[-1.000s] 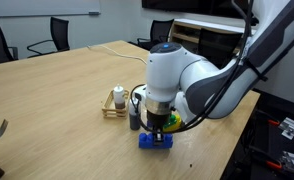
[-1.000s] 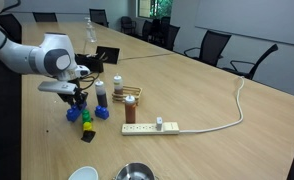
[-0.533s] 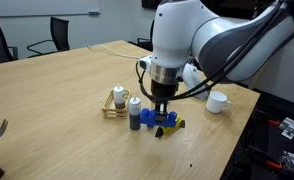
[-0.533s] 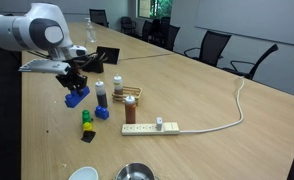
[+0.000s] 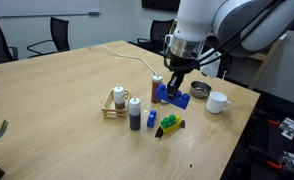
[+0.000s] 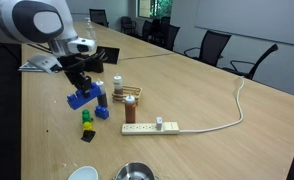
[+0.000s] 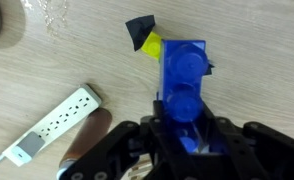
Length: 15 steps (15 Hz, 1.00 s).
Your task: Move the larger blue toy slightly to the right
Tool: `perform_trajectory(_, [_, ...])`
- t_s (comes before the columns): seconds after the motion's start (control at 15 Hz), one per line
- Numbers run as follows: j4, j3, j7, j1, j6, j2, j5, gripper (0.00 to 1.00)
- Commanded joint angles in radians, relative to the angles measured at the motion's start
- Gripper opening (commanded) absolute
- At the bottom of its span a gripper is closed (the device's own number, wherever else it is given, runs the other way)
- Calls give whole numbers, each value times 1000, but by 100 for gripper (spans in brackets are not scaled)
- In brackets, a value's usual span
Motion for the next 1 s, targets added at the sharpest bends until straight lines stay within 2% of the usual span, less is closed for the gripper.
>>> perform_trajectory(0.0, [-101,-2,87,-29,61,-68,16,10])
perform_trajectory(0.27, [-169,-3,144,-49,111,-93,10,10])
perform_trajectory(0.33, [-130,0,123,-50,69,-62,1,10])
perform_trajectory(0.4, [-136,0,125,-50,72,-63,1,35])
perform_trajectory(0.73, [-134,1,125,-50,72,-61,1,35])
perform_trajectory(0.8, [-134,1,125,-50,72,-61,1,10])
perform_trajectory(0.93, [-129,2,138,-67,83,-45,101,10])
